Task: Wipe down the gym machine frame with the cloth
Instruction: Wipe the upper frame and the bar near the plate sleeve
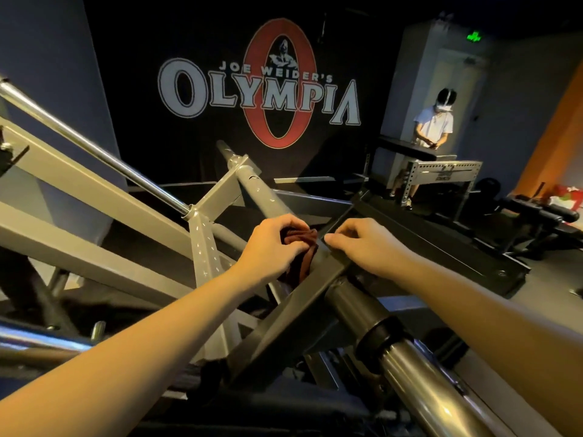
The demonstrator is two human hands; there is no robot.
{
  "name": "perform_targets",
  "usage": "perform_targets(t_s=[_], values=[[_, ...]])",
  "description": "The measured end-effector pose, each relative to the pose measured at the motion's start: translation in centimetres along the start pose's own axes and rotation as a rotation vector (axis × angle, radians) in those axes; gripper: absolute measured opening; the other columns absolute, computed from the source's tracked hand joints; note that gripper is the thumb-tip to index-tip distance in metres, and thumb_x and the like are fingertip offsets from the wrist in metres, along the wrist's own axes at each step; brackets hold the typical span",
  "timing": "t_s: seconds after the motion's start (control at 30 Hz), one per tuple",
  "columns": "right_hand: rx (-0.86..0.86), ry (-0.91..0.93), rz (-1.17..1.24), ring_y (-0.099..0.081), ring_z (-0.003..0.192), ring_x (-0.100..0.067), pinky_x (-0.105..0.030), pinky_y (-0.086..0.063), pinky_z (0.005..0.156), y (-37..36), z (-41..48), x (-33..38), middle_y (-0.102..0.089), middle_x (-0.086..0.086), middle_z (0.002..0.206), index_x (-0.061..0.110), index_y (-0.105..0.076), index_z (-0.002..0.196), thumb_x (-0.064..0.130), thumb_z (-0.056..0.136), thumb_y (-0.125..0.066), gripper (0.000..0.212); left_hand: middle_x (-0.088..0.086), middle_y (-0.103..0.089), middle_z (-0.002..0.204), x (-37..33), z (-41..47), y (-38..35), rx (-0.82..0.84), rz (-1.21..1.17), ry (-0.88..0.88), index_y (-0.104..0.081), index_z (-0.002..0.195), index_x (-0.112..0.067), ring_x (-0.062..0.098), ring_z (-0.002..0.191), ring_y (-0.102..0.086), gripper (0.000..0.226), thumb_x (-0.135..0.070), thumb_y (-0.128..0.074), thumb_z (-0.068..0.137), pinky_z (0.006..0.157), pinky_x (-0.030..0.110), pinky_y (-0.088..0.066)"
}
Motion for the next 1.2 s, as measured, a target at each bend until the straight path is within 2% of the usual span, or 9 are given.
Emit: perform_targets(t_s=[0.1,0.23,0.33,0.5,0.67,0.87,0.97,1.1,1.2], values=[[0.042,-0.05,0.064,-0.065,0.101,-0.022,-0.027,-0.048,0.076,-1.4,1.4,-0.7,-0.069,-0.008,0.107,0.016,-0.069,0.111,0.033,0.106,-0.049,0.026,-0.013,-0.074,0.104,0.6,0.3,-0.5,-0.026,0.0,-0.045,-0.074,0.11,-0.024,0.0,0.103,-0.067,0.021,-0.018,-0.075,0.09,0.095,0.022,-0.052],[0.006,-0.064,0.135,-0.065,0.098,-0.028,-0.046,-0.051,0.094,-2.4,1.8,-1.7,-0.069,-0.008,0.101,0.02,-0.071,0.105,0.03,0.108,-0.041,0.031,-0.015,-0.073,0.099,2.5,2.6,0.6,-0.135,0.04,0.032,-0.075,0.102,-0.03,0.002,0.101,-0.066,0.013,-0.021,-0.071,0.094,0.088,0.016,-0.051],[0.013,-0.072,0.148,-0.066,0.094,-0.024,-0.045,-0.052,0.095,-2.5,2.1,-2.0,-0.069,-0.005,0.098,0.022,-0.071,0.104,0.03,0.108,-0.04,0.032,-0.015,-0.074,0.101,2.7,2.4,1.1,-0.198,-0.013,0.082,-0.076,0.102,-0.028,0.004,0.103,-0.067,0.015,-0.017,-0.07,0.094,0.096,0.028,-0.055],[0.019,-0.076,0.156,-0.064,0.097,-0.023,-0.045,-0.05,0.097,-2.8,2.2,-2.1,-0.069,-0.007,0.102,0.019,-0.071,0.104,0.027,0.107,-0.039,0.034,-0.01,-0.074,0.107,-0.8,-1.8,-1.4,-0.039,-0.069,-0.103,-0.076,0.109,-0.021,0.004,0.106,-0.068,0.022,-0.009,-0.072,0.091,0.097,0.023,-0.054],[0.019,-0.097,0.161,-0.065,0.096,-0.021,-0.042,-0.05,0.094,-2.9,2.1,-2.3,-0.07,-0.004,0.1,0.02,-0.072,0.104,0.027,0.107,-0.038,0.034,-0.016,-0.074,0.094,3.1,3.5,2.2,-0.227,0.078,0.118,-0.073,0.089,-0.04,0.003,0.098,-0.068,0.022,-0.018,-0.071,0.092,0.097,0.037,-0.056],[0.002,-0.091,0.196,-0.065,0.095,-0.031,-0.048,-0.05,0.092,-2.9,2.1,-2.2,-0.069,-0.013,0.095,0.015,-0.072,0.099,0.026,0.107,-0.04,0.035,-0.01,-0.073,0.105,-1.6,-1.1,-1.8,-0.06,-0.018,-0.117,-0.077,0.107,-0.021,0.005,0.105,-0.069,0.022,-0.008,-0.073,0.09,0.095,0.023,-0.054],[0.018,-0.106,0.225,-0.064,0.1,-0.041,-0.055,-0.05,0.094,-3.0,1.9,-2.3,-0.068,-0.022,0.1,0.006,-0.072,0.102,0.028,0.105,-0.042,0.037,-0.015,-0.073,0.098,0.3,1.7,-0.3,-0.145,0.055,-0.068,-0.079,0.102,-0.025,-0.003,0.099,-0.066,0.014,-0.017,-0.074,0.091,0.093,0.018,-0.053],[0.016,-0.108,0.219,-0.064,0.096,-0.042,-0.056,-0.049,0.095,-3.1,1.7,-2.2,-0.068,-0.023,0.1,0.003,-0.07,0.108,0.031,0.104,-0.042,0.039,-0.015,-0.073,0.099,2.8,4.5,0.9,-0.267,0.132,0.069,-0.078,0.099,-0.031,0.0,0.099,-0.066,0.012,-0.025,-0.073,0.091,0.096,0.031,-0.055],[-0.011,-0.097,0.212,-0.062,0.083,-0.037,-0.058,-0.051,0.092,-3.0,1.9,-2.2,-0.067,-0.022,0.094,0.002,-0.068,0.105,0.03,0.101,-0.041,0.039,-0.011,-0.071,0.102,0.3,0.7,-0.7,-0.232,0.048,-0.008,-0.079,0.105,-0.022,-0.004,0.1,-0.064,0.019,-0.012,-0.075,0.09,0.092,0.013,-0.049]])
Point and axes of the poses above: each hand's wrist, its own z-axis towards the middle knuckle, its own y-axis out of the back of the hand, x = y × z, the point moved 7 cm from there along z, towards the middle knuckle
